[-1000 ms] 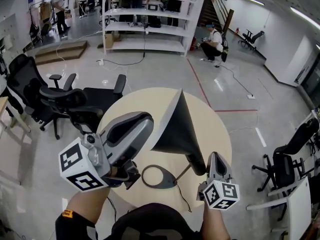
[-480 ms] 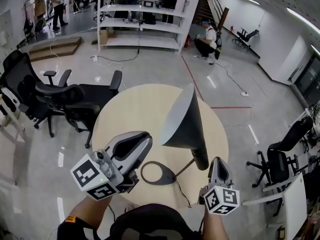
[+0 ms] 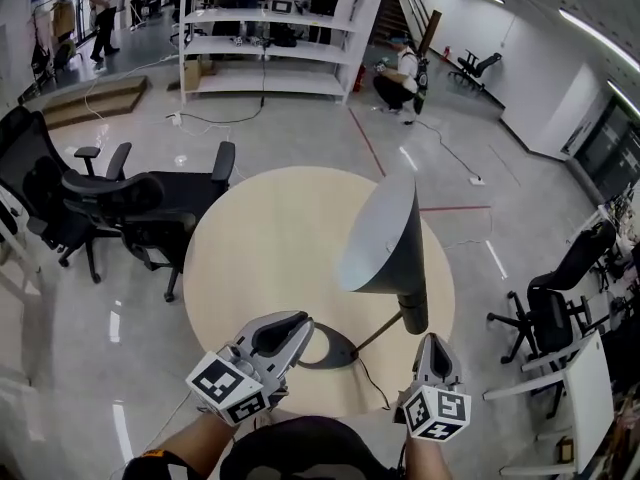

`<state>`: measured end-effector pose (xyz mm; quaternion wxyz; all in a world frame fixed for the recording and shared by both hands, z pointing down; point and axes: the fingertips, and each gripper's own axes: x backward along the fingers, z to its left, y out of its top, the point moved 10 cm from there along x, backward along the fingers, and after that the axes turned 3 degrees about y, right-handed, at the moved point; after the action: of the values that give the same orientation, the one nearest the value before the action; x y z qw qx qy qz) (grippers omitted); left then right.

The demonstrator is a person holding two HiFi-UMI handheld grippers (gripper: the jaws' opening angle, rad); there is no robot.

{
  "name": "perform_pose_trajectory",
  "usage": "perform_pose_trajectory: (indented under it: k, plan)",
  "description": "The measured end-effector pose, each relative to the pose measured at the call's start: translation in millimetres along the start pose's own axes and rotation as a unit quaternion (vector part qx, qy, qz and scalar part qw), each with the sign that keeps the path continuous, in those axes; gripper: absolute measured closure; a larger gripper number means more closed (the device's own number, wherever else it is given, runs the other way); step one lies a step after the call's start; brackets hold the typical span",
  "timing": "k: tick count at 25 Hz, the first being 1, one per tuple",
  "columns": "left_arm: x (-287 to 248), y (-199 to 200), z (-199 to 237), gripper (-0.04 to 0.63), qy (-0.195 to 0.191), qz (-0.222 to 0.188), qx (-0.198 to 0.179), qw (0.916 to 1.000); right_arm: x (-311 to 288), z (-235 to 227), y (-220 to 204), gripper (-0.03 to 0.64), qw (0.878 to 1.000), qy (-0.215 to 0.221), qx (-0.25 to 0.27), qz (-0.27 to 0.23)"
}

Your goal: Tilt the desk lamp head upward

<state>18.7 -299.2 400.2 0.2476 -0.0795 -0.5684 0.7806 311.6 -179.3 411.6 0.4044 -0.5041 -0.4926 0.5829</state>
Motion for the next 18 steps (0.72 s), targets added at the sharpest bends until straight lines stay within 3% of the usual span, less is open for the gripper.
perform_pose_trajectory:
  k: [3, 6, 14, 18]
  plan:
    - [15, -25, 15, 0.509, 0.029, 0.033, 0.02, 0.9988, 5, 18, -26, 0.606, 0.999, 0.001, -0.004, 0.035]
    - [28, -44, 23, 0.509, 0.044, 0.059, 0.014, 0.9972, 9, 38, -46, 0.606, 0.998, 0.003, -0.009, 0.057]
    - [42, -87, 16, 0.509, 0.049, 0.128, -0.003, 0.9906, 15, 82, -68, 0.606, 0.996, 0.047, -0.017, 0.076]
    - [46, -93, -2, 0.521, 0.036, 0.13, -0.008, 0.9909, 26, 99, -69, 0.606, 0.996, 0.061, -0.009, 0.071]
